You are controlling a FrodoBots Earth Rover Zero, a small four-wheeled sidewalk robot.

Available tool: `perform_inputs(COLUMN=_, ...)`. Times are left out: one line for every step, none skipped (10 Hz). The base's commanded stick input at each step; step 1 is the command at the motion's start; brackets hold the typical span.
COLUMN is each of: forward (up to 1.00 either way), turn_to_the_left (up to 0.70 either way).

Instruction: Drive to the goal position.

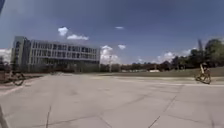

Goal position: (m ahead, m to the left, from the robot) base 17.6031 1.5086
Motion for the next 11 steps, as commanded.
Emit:
perform_inputs(forward=1.00, turn_to_the_left=0.10)
perform_inputs(forward=1.00, turn_to_the_left=0.10)
perform_inputs(forward=1.00, turn_to_the_left=0.10)
perform_inputs(forward=1.00, turn_to_the_left=0.10)
perform_inputs(forward=1.00, turn_to_the_left=0.10)
perform_inputs(forward=1.00, turn_to_the_left=0.10)
perform_inputs(forward=1.00, turn_to_the_left=0.10)
perform_inputs(forward=1.00, turn_to_the_left=0.10)
perform_inputs(forward=1.00, turn_to_the_left=0.10)
perform_inputs(forward=1.00, turn_to_the_left=0.10)
perform_inputs(forward=1.00, turn_to_the_left=0.10)
